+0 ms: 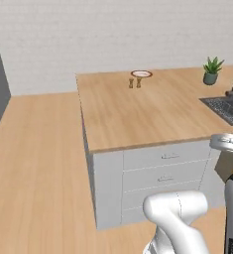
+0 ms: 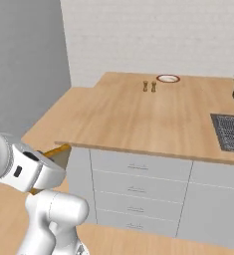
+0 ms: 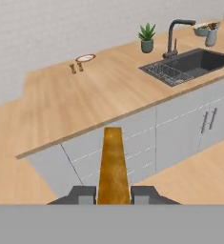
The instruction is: Start the toaster. Once the lever pops up, take the bread to the plate on the dining counter.
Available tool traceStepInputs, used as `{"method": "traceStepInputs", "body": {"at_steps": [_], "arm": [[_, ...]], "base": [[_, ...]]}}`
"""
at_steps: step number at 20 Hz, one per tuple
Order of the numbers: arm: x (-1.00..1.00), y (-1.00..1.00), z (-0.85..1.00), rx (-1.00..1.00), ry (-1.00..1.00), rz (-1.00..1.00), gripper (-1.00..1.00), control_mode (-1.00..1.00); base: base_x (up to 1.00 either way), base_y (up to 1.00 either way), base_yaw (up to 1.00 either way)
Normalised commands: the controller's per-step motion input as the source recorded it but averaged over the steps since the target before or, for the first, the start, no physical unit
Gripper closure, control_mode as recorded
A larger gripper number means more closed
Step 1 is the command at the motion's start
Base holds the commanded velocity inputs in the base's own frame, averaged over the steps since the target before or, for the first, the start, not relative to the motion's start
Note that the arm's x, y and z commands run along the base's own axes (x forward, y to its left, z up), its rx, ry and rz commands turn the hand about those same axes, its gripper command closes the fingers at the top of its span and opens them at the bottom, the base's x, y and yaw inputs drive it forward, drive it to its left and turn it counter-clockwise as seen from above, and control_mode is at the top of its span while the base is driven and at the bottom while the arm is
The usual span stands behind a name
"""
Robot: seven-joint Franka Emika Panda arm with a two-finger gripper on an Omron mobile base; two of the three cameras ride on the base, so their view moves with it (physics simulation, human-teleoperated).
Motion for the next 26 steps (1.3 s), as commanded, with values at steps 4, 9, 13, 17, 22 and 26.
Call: {"method": "traceStepInputs", "body": {"at_steps": [4, 9, 13, 17, 22, 26], "arm": [[0.0, 0.0, 0.0, 0.0, 0.0, 0.0, 1.0, 1.0], [0.0, 0.0, 0.0, 0.0, 0.0, 0.0, 1.0, 1.0], [0.0, 0.0, 0.0, 0.0, 0.0, 0.0, 1.0, 1.0], [0.0, 0.0, 0.0, 0.0, 0.0, 0.0, 1.0, 1.0], [0.0, 0.0, 0.0, 0.0, 0.0, 0.0, 1.0, 1.0], [0.0, 0.0, 0.0, 0.0, 0.0, 0.0, 1.0, 1.0]], "base": [[0.39, 1.0, 0.24], [0.75, 1.0, 0.07], [0.56, 1.0, 0.0], [0.49, 1.0, -0.06], [0.88, 1.0, -0.19], [1.0, 1.0, -0.25]]}}
